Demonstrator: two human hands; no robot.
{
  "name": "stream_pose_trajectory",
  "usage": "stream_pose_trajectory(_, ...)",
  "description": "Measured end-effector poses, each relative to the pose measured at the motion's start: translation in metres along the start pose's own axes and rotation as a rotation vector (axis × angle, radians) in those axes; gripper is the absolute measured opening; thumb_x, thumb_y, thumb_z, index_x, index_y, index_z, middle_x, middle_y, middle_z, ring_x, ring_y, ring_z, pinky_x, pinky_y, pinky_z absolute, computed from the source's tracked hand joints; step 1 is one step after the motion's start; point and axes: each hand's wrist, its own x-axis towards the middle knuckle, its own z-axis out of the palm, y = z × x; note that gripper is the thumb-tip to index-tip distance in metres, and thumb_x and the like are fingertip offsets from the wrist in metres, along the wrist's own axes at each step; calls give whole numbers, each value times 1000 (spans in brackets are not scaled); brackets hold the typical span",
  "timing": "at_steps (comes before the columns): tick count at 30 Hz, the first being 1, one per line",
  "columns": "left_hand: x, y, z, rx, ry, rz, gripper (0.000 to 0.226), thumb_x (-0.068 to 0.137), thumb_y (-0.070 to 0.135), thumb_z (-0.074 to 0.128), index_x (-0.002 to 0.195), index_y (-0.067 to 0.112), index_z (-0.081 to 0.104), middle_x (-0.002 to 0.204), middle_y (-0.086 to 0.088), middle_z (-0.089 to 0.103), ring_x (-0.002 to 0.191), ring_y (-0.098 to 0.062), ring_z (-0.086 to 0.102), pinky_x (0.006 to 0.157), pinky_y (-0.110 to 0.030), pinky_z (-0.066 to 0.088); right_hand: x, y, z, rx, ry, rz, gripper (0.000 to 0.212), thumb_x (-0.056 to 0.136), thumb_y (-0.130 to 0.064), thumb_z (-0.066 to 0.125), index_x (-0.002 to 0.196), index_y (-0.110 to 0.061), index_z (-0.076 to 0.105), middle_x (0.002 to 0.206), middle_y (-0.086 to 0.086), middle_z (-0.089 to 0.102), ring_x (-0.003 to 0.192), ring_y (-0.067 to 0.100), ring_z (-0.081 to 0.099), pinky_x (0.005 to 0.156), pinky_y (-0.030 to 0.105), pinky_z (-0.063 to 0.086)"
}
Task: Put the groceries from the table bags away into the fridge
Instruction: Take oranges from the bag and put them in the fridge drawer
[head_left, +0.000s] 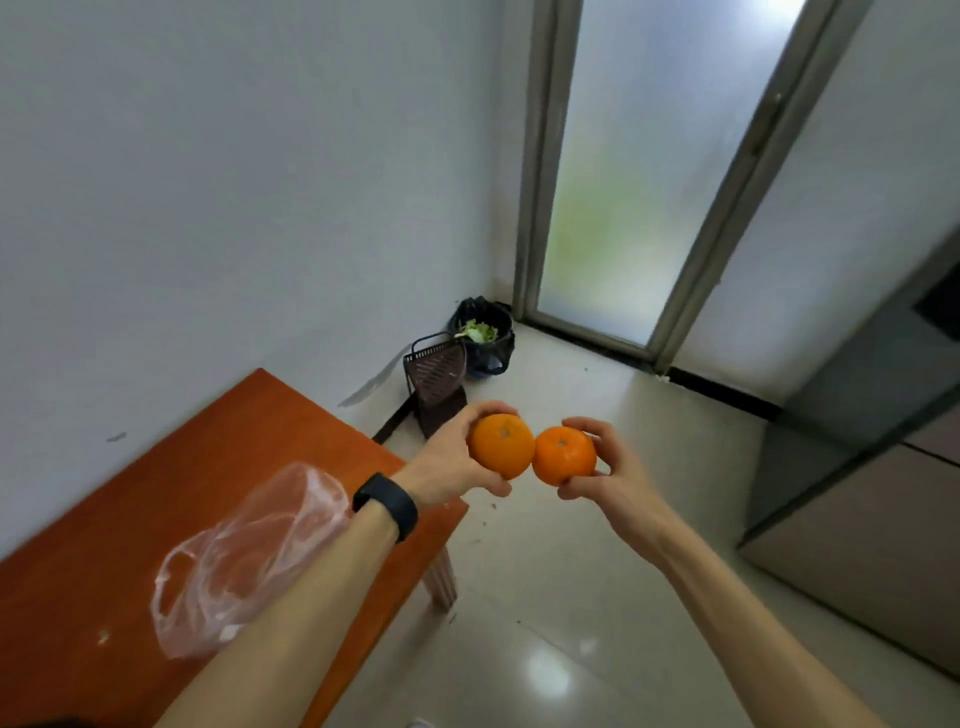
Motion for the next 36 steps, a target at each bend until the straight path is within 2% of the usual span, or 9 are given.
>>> stream_pose_trajectory(4,26,41,98,38,-33,99,81,63,-2,87,124,38,50,131,8,46,111,-18,56,86,-35,57,-52,16,-96,62,160,-55,75,73,4,78,126,-42,51,130,-9,47,108,22,57,79,32,53)
stream_pose_trajectory(8,48,90,200,141,-121,216,82,68,-1,84,127,40,45,120,17,41,102,-12,52,76,-24,53,-110,26,-185,68,303,-109,77,74,7,76,129,-40,52,130,-11,46,107,16,56,74,22,50)
stream_pose_trajectory(11,61,125,268,182,-207,279,83,69,0,84,126,45,43,121,15,42,101,-11,53,72,-20,51,-149,30,-246,61,411,-144,79,75,7,76,132,-41,51,133,-8,47,110,13,56,70,19,52)
stream_pose_trajectory(16,76,188,362,234,-365,415,76,70,8,86,120,48,44,119,14,49,100,-9,57,69,-16,52,-202,34,-330,16,582,-207,83,72,-3,85,134,-44,48,132,-13,50,113,11,57,81,24,54)
stream_pose_trajectory(22,112,264,455,307,-453,602,76,68,13,88,127,37,47,118,11,53,101,-8,60,80,-24,56,-236,30,-425,-59,804,-277,80,70,-13,90,131,-46,51,127,-18,54,110,10,61,89,30,56)
stream_pose_trajectory(26,139,319,511,314,-458,744,75,68,15,88,128,37,48,118,16,51,103,-7,57,81,-24,53,-241,14,-495,-193,944,-316,83,70,-28,91,137,-43,45,129,-21,49,113,6,56,90,26,52)
stream_pose_trajectory(30,178,373,564,280,-459,821,77,67,17,88,130,38,48,120,11,55,104,-10,60,87,-35,57,-242,-6,-576,-258,1011,-352,80,71,-29,90,137,-43,46,129,-15,53,112,7,58,90,28,53)
stream_pose_trajectory(33,211,413,602,243,-439,867,77,67,16,88,130,36,49,119,9,57,102,-9,61,86,-33,57,-234,-24,-637,-294,1076,-360,79,69,-31,91,134,-42,49,127,-14,56,110,7,60,90,28,54)
stream_pose_trajectory(36,244,450,637,191,-394,912,75,65,17,86,128,37,50,117,8,59,101,-9,62,83,-32,57,-222,-44,-693,-319,1125,-377,76,70,-28,91,133,-43,50,122,-15,58,104,4,61,85,22,52)
